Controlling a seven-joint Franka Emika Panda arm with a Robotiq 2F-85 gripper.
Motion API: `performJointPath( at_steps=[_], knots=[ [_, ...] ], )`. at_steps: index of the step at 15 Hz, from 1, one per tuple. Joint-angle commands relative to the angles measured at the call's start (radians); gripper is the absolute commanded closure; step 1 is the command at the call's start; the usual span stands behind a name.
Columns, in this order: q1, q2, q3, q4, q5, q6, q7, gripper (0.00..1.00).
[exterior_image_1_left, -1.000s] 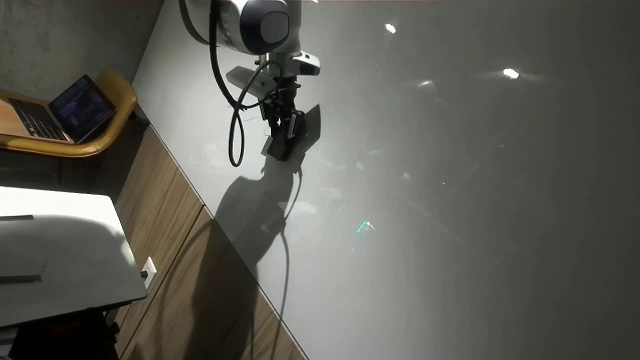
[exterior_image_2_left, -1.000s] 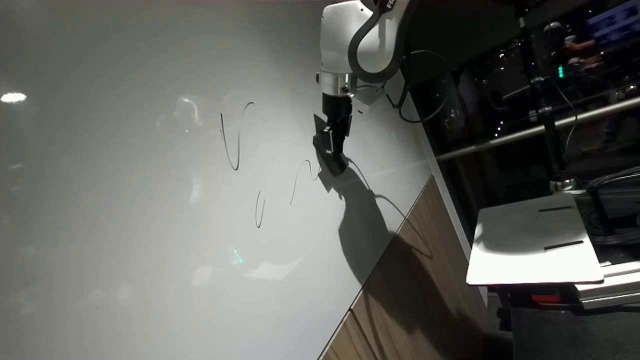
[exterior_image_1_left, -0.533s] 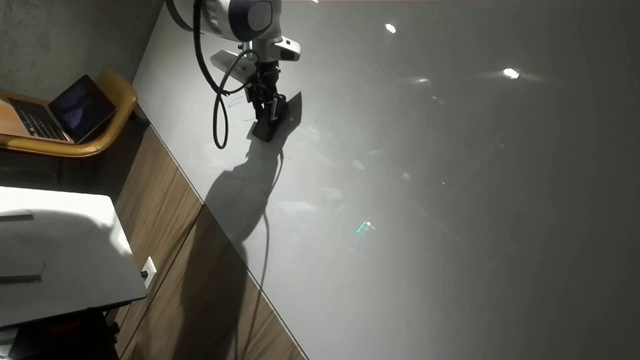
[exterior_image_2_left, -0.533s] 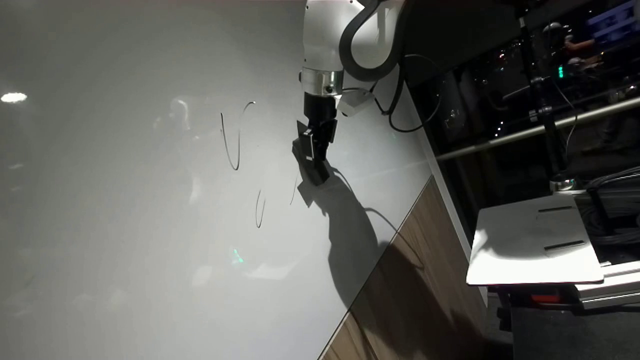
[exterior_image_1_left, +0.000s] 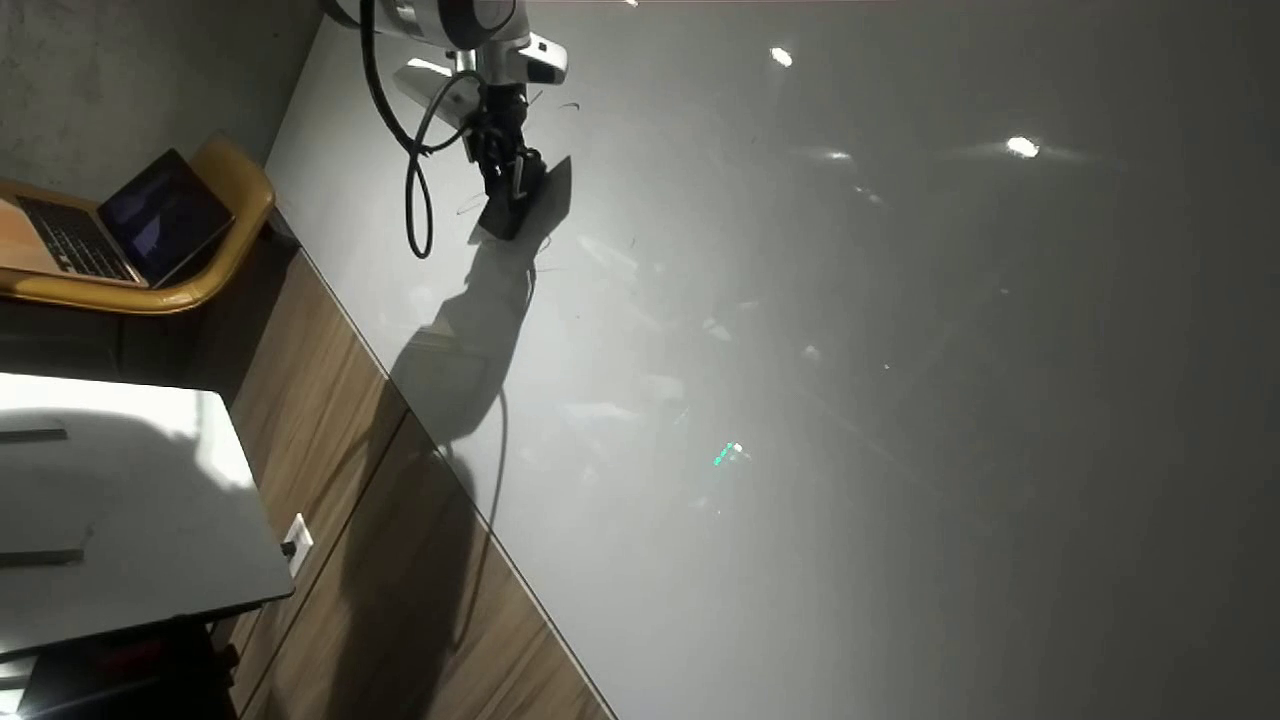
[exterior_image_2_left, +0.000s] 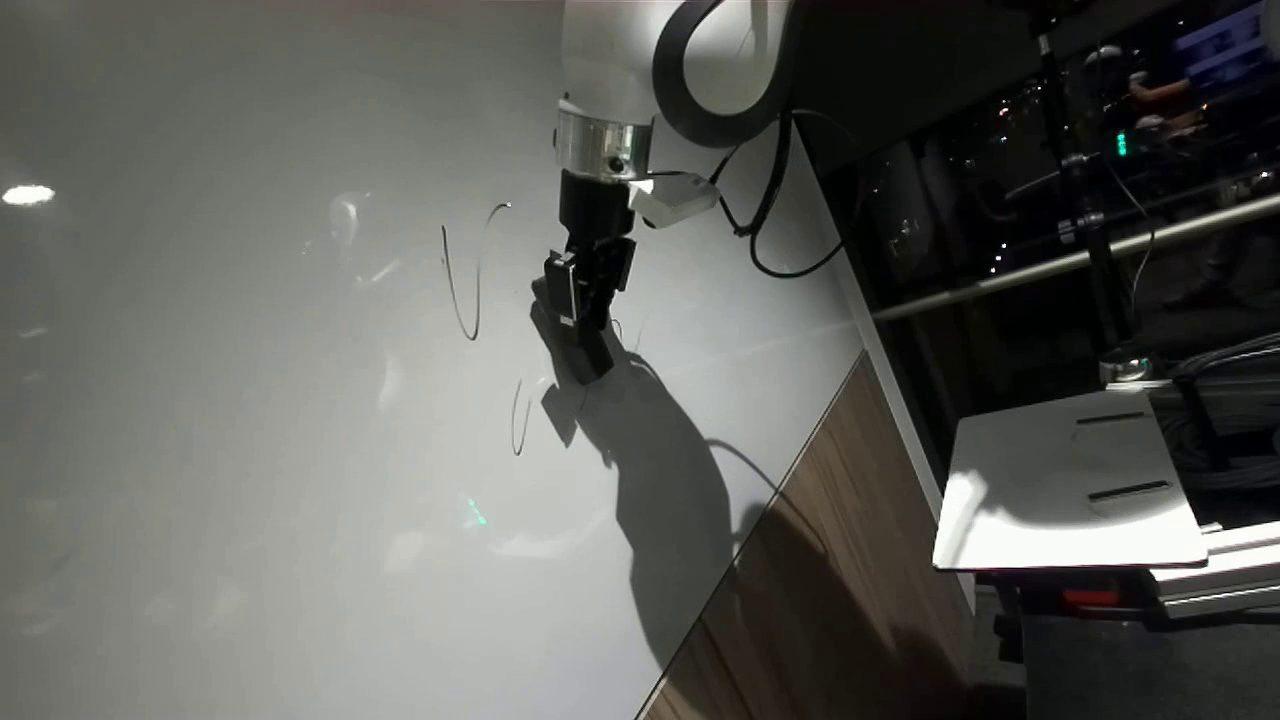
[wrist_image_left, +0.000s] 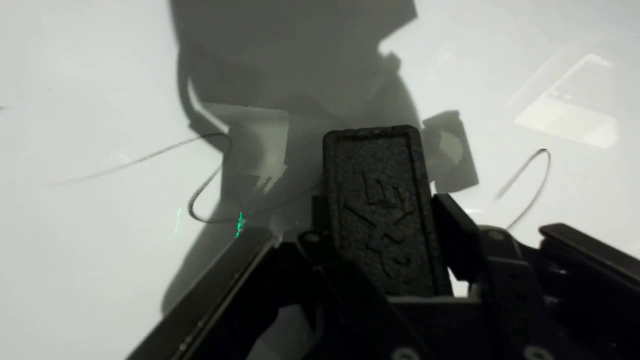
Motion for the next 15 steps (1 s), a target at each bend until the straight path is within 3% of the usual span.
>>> performJointPath(
  at_steps=[1, 8, 15],
  knots=[
    [0.001, 0.014, 0.014, 0.009, -0.057, -0.006, 0.061, 0.72],
    [-0.053, 0.112, -0.035, 0.069, -0.22, 0.007, 0.134, 0.72],
    [-0.1, 0.131, -0.094, 0.088, -0.236, -0.021, 0.109, 0.72]
  ],
)
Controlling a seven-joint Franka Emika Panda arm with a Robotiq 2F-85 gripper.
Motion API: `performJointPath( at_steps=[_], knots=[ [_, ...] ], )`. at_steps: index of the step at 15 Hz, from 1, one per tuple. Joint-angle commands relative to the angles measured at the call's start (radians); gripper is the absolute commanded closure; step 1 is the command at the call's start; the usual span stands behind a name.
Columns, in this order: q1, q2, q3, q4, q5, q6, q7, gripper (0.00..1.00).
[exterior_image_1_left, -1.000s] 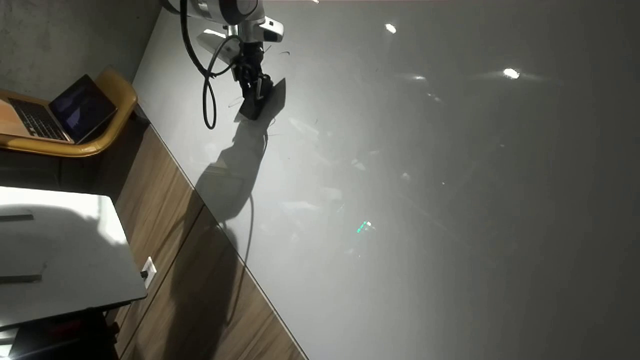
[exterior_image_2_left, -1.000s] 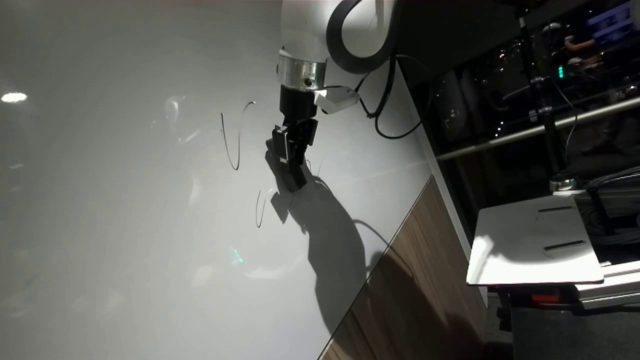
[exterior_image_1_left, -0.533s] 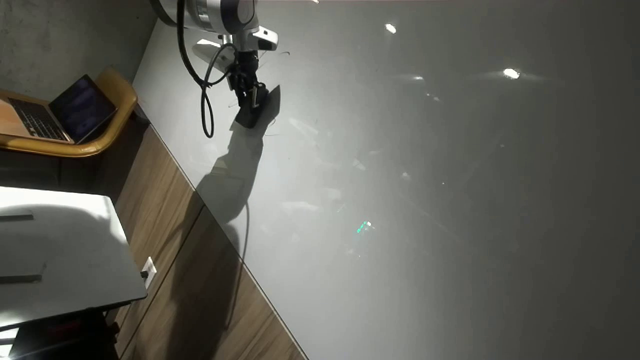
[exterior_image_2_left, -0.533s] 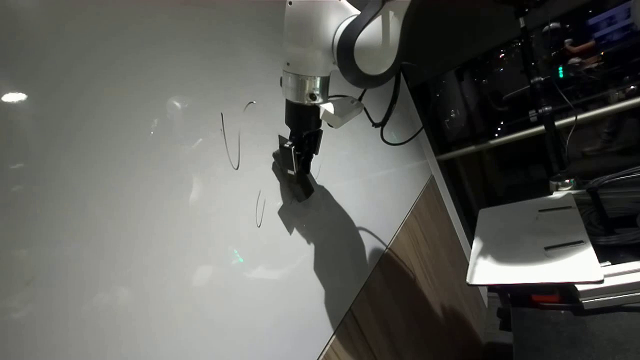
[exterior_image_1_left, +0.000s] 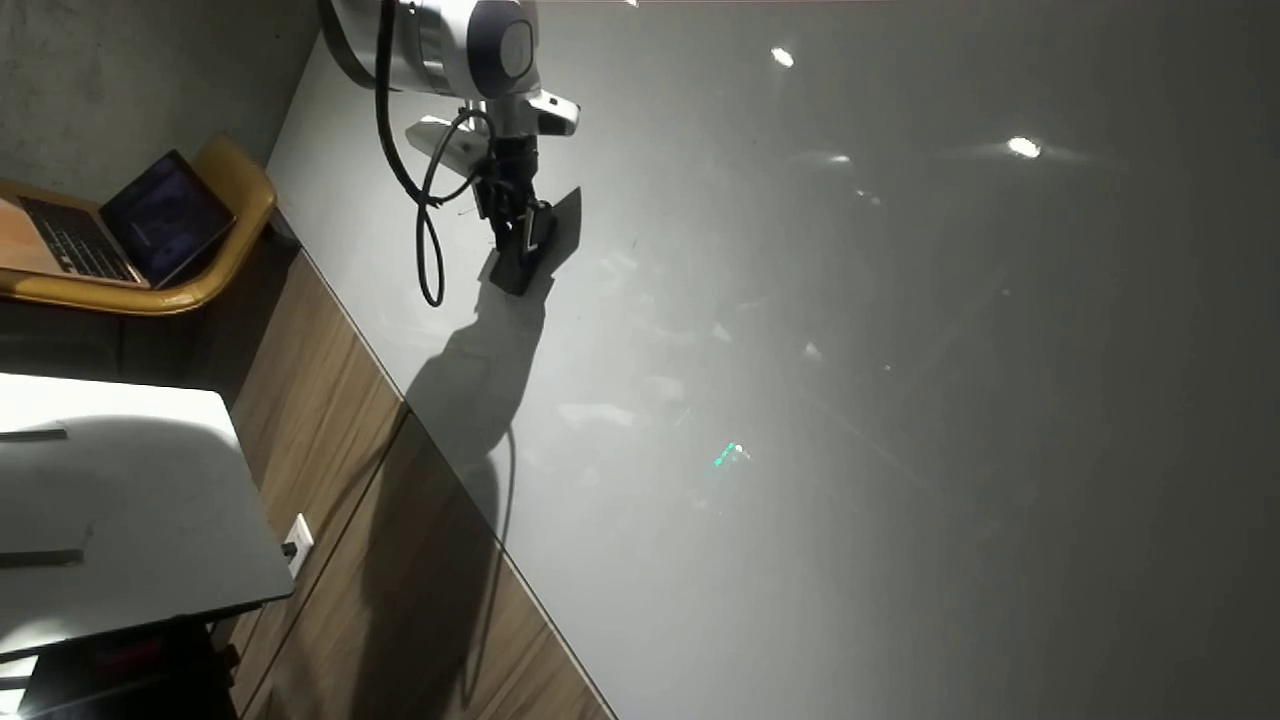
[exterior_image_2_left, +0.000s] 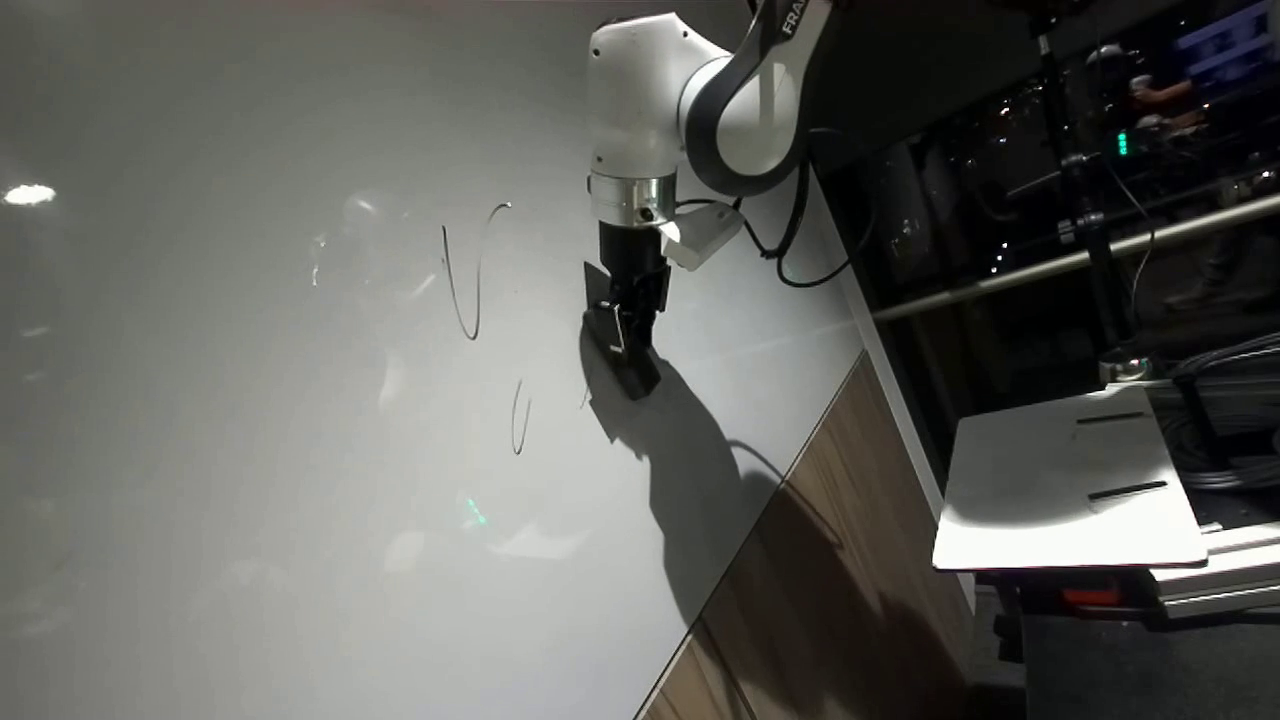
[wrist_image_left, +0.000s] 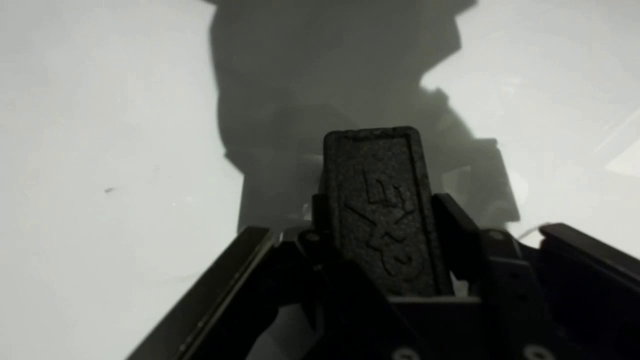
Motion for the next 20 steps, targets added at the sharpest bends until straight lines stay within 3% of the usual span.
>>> performJointPath(
  at_steps=[1, 10, 14, 20],
  knots=[
    [-0.06, 0.057, -0.064, 0.082, -0.058, 0.022, -0.021, 0.72],
    [-0.135, 0.054, -0.155, 0.048, -0.064, 0.033, -0.078, 0.72],
    [-0.116, 0.007, -0.136, -0.019, -0.047, 0.028, -0.075, 0.72],
    [-0.049, -0.099, -0.066, -0.129, 0.131, 0.004, -0.129, 0.72]
  ],
)
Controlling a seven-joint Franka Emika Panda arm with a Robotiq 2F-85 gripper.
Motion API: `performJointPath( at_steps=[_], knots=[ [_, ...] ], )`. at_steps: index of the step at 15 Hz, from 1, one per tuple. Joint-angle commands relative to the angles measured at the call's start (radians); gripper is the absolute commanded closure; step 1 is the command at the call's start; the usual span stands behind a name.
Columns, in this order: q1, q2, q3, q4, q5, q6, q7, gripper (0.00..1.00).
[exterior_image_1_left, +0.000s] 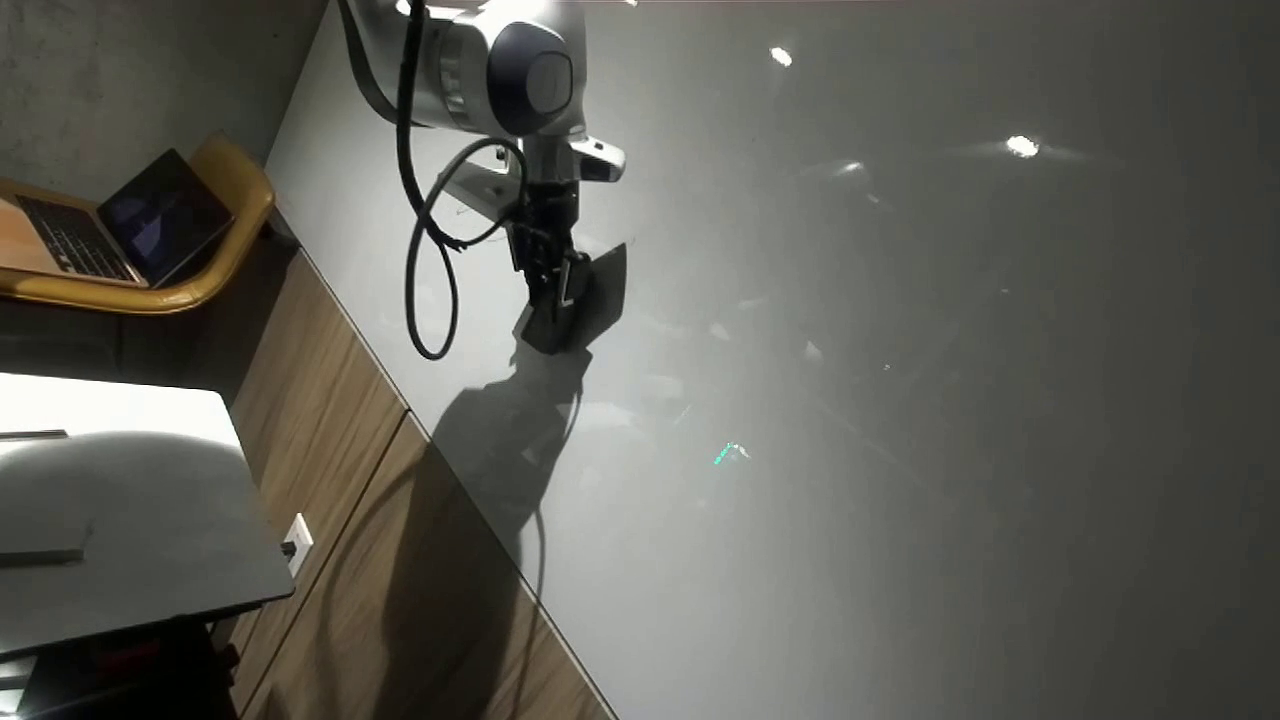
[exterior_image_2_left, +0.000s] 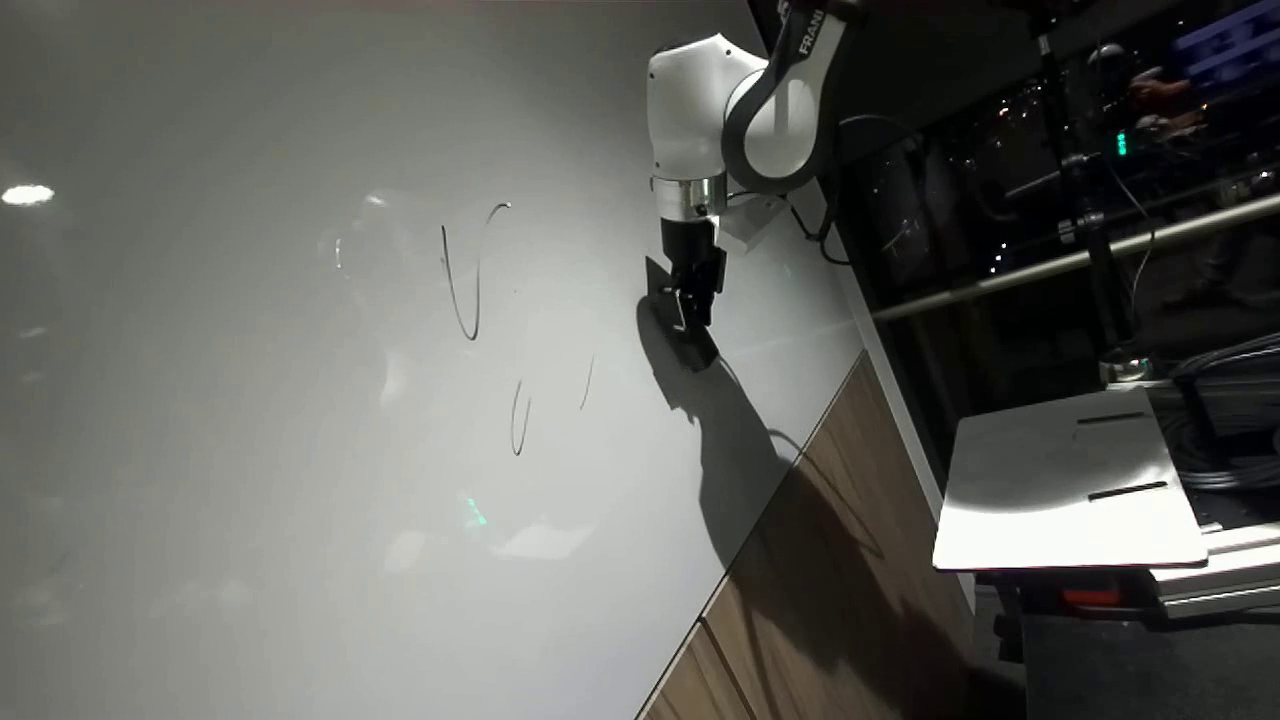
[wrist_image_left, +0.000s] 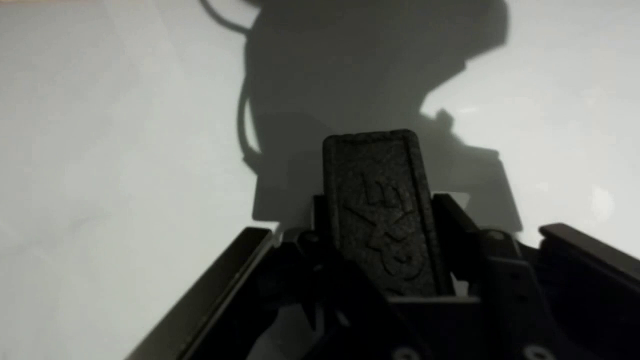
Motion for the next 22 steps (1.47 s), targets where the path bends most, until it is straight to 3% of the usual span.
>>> performJointPath(
  at_steps=[1, 4, 8, 17, 22],
  knots=[
    [0.046, -0.067, 0.038, -0.047, 0.108, -0.01, -0.045, 0.72],
    [0.095, -0.091, 0.073, -0.052, 0.158, -0.017, -0.044, 0.72],
    [0.15, -0.089, 0.124, -0.012, 0.144, -0.019, -0.017, 0.72],
    [0.186, 0.014, 0.216, 0.16, 0.018, -0.035, 0.102, 0.72],
    [0.241, 0.07, 0.278, 0.233, -0.046, -0.103, 0.262, 0.72]
  ],
)
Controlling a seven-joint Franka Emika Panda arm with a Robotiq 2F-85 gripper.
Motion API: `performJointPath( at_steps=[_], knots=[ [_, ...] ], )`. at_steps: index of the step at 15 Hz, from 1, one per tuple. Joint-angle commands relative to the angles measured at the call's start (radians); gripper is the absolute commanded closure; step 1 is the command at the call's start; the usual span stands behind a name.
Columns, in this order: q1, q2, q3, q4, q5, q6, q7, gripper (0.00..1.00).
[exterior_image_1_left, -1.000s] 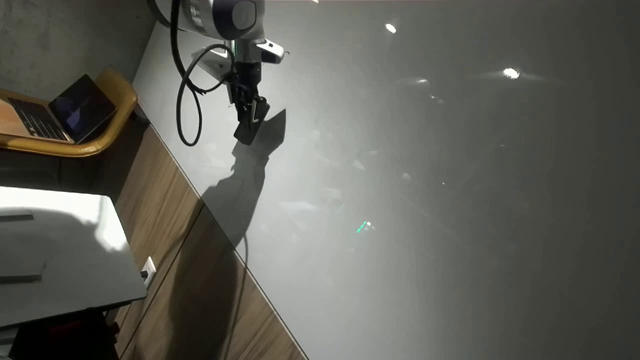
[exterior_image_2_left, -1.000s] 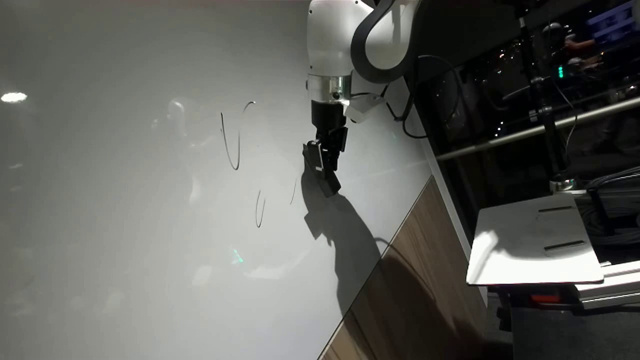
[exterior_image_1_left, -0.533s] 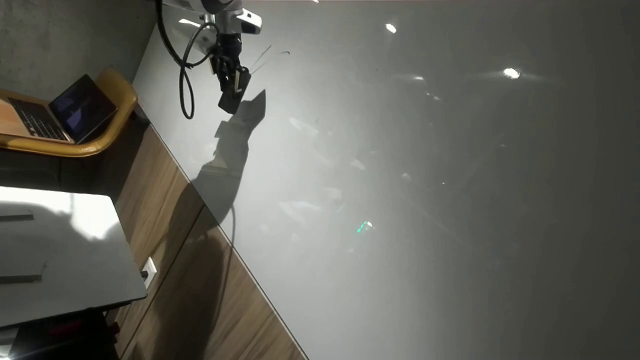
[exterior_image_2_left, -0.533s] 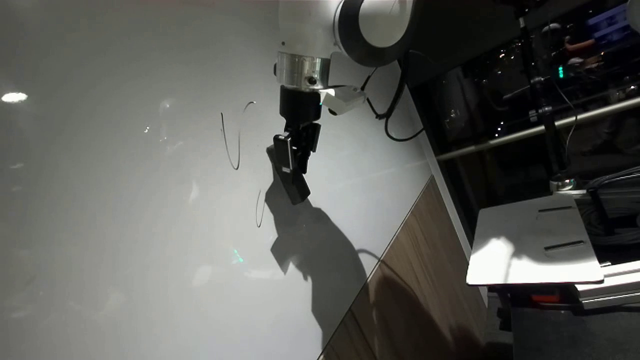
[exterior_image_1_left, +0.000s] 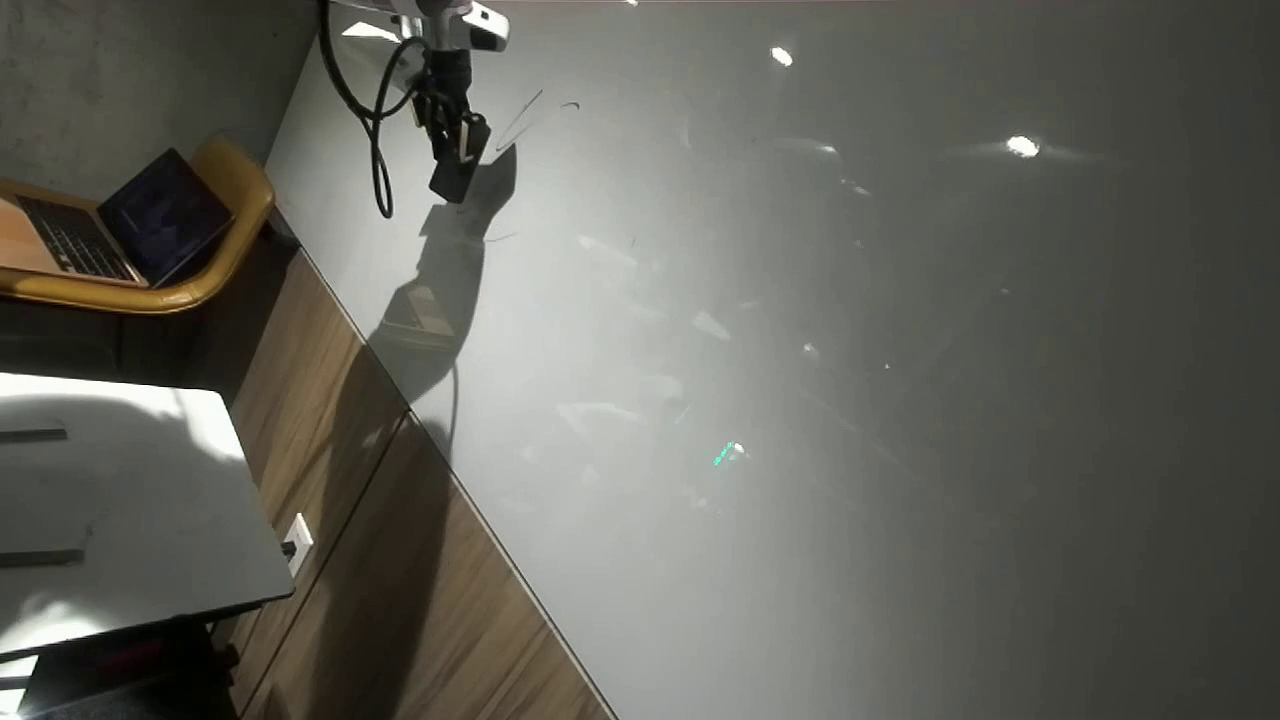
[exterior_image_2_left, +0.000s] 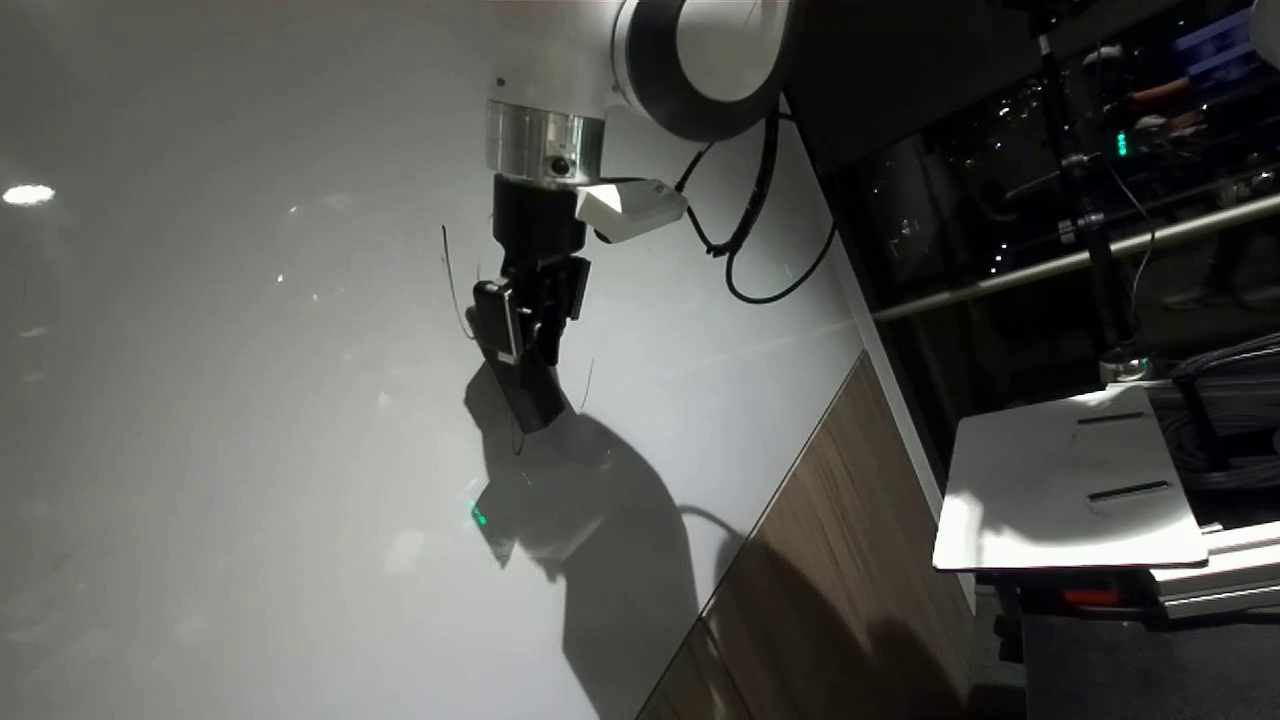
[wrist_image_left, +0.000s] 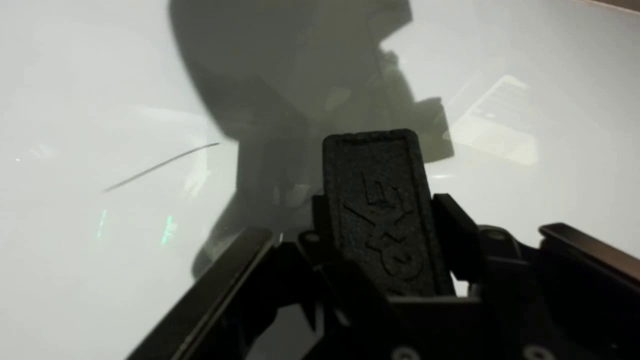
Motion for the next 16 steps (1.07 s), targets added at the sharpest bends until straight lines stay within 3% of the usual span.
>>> performJointPath(
  at_steps=[1, 9, 10, 16],
  knots=[
    [0.049, 0.054, 0.042, 0.075, -0.069, -0.069, 0.137, 0.72],
    [0.084, 0.192, 0.026, 0.23, -0.141, -0.144, 0.205, 0.72],
    [0.14, 0.203, -0.036, 0.245, -0.13, -0.146, 0.191, 0.72],
    [0.18, 0.251, -0.161, 0.28, -0.163, -0.128, 0.167, 0.72]
  ],
)
